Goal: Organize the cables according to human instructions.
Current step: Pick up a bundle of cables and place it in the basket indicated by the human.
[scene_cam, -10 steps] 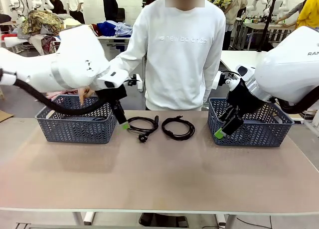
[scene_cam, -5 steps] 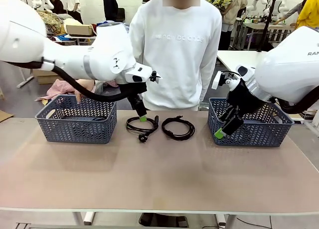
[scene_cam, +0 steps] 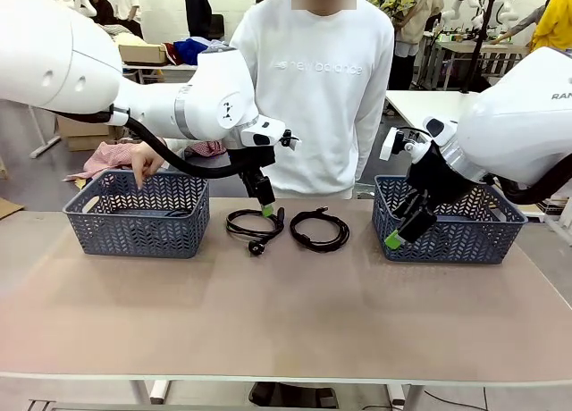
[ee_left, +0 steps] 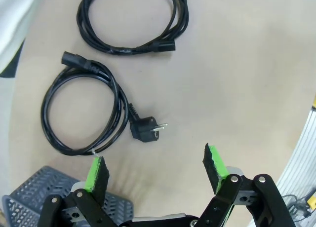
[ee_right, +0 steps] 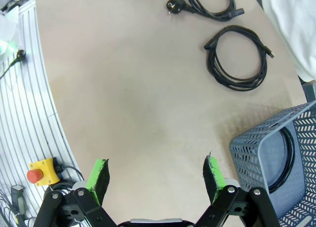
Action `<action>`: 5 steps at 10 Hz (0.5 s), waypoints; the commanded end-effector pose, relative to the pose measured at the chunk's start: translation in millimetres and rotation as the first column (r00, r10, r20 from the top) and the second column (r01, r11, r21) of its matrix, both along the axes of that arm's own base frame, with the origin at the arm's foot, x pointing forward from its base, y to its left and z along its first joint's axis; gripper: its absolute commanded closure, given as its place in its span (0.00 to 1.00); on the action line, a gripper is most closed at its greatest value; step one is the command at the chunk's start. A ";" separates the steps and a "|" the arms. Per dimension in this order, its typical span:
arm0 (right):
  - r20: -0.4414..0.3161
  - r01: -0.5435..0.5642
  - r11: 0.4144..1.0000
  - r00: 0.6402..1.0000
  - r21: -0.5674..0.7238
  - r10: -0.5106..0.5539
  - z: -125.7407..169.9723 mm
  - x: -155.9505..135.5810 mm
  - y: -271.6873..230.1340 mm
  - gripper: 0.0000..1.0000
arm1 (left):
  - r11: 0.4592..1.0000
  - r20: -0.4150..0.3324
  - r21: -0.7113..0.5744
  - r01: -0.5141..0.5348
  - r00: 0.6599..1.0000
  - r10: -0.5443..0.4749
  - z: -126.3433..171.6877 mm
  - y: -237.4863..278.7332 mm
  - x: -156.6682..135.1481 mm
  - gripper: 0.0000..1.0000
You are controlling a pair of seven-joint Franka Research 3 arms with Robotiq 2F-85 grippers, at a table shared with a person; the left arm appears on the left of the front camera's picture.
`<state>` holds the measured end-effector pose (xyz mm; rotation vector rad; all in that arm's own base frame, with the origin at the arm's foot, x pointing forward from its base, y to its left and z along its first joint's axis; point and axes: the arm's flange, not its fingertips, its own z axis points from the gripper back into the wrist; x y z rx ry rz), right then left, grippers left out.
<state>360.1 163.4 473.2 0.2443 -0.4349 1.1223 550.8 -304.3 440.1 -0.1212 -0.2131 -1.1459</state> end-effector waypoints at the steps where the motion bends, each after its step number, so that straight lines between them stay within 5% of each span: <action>1: -0.001 0.002 1.000 1.000 -0.001 -0.002 2.0 0.7 1.5 0.00 | 1.000 0.008 0.006 0.000 1.000 0.000 2.9 2.6 -6.7 0.00; 5: -0.001 0.002 1.000 1.000 -0.001 -0.002 2.0 0.7 1.5 0.00 | 1.000 0.008 0.006 0.000 1.000 0.000 2.9 2.6 -6.7 0.00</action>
